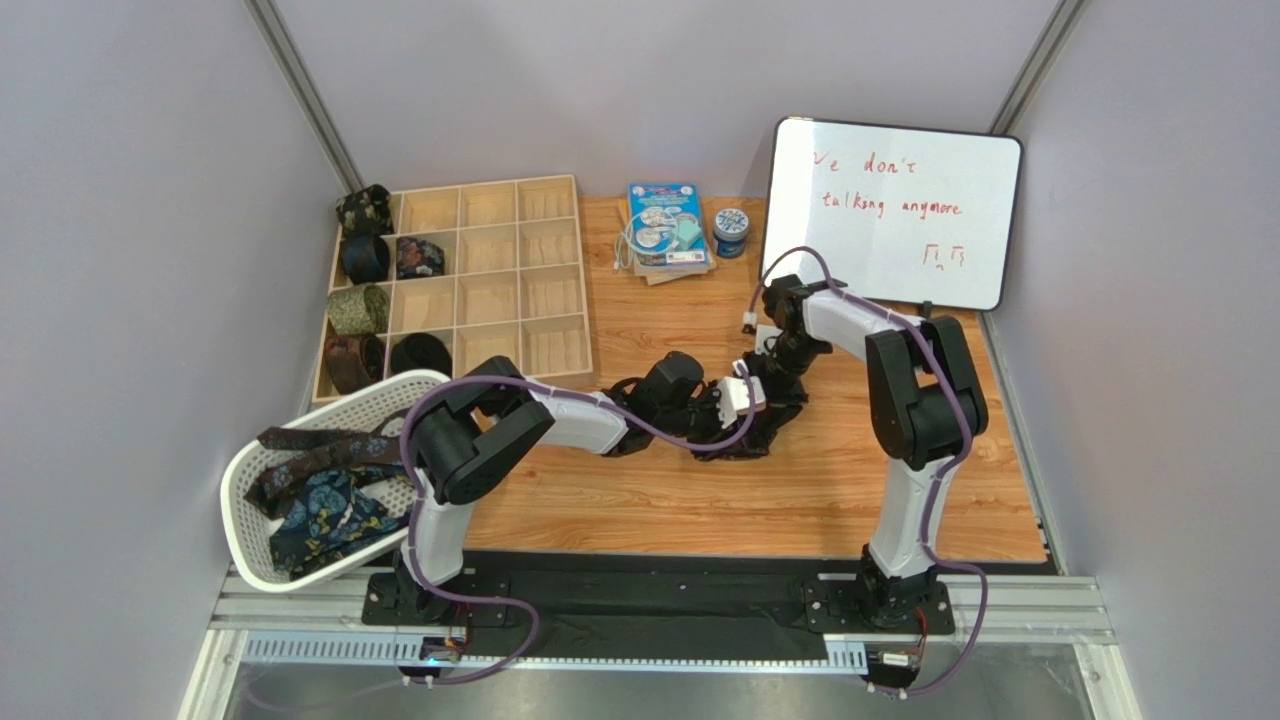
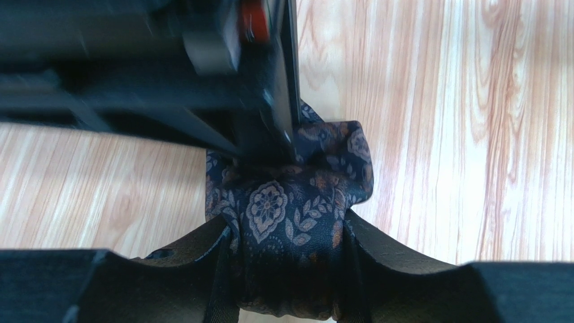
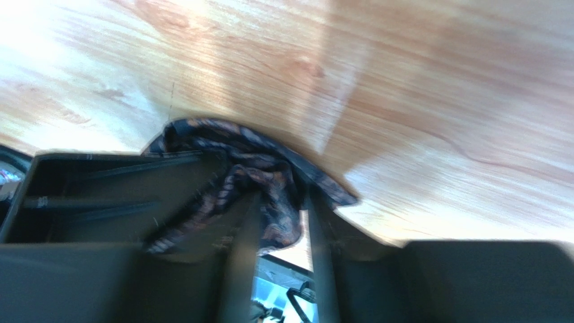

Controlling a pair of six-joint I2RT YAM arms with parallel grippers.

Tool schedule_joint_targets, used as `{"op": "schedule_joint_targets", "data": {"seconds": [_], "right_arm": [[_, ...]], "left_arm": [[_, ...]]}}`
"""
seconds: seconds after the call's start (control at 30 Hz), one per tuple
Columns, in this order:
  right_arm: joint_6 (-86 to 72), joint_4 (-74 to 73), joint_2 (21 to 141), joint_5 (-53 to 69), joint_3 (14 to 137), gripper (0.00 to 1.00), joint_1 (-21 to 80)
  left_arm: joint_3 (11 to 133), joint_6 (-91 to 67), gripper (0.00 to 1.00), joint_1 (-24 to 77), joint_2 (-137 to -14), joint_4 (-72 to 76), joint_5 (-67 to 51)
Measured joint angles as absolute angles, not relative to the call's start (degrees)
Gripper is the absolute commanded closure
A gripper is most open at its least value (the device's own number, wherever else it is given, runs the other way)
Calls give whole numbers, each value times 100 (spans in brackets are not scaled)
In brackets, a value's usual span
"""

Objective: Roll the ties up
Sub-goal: Roll the tie at the center of the board.

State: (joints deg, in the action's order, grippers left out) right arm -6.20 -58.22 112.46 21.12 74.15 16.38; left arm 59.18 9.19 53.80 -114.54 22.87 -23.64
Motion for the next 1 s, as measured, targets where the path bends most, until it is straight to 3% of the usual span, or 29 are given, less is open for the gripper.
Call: {"op": "schedule_joint_targets", "data": {"seconds": [0.13, 0.33, 0.57, 1.0], "right_arm": [[-530, -5734, 10986, 2272, 7321, 29, 1282], [-486, -5586, 10604, 2762, 7030, 6, 674], [-738, -5109, 10602, 3459, 6488, 0, 701], [-1070, -4239, 10630, 4753, 5999, 5, 642]], "left_arm": [[5743, 993, 80, 5371, -11380, 2392, -2340], [5745, 1039, 80, 5374, -11382, 2399, -2340], [5760, 1044, 80, 5374, -11382, 2362, -2346], [5760, 1039, 80, 5308, -11382, 2324, -2436]]}}
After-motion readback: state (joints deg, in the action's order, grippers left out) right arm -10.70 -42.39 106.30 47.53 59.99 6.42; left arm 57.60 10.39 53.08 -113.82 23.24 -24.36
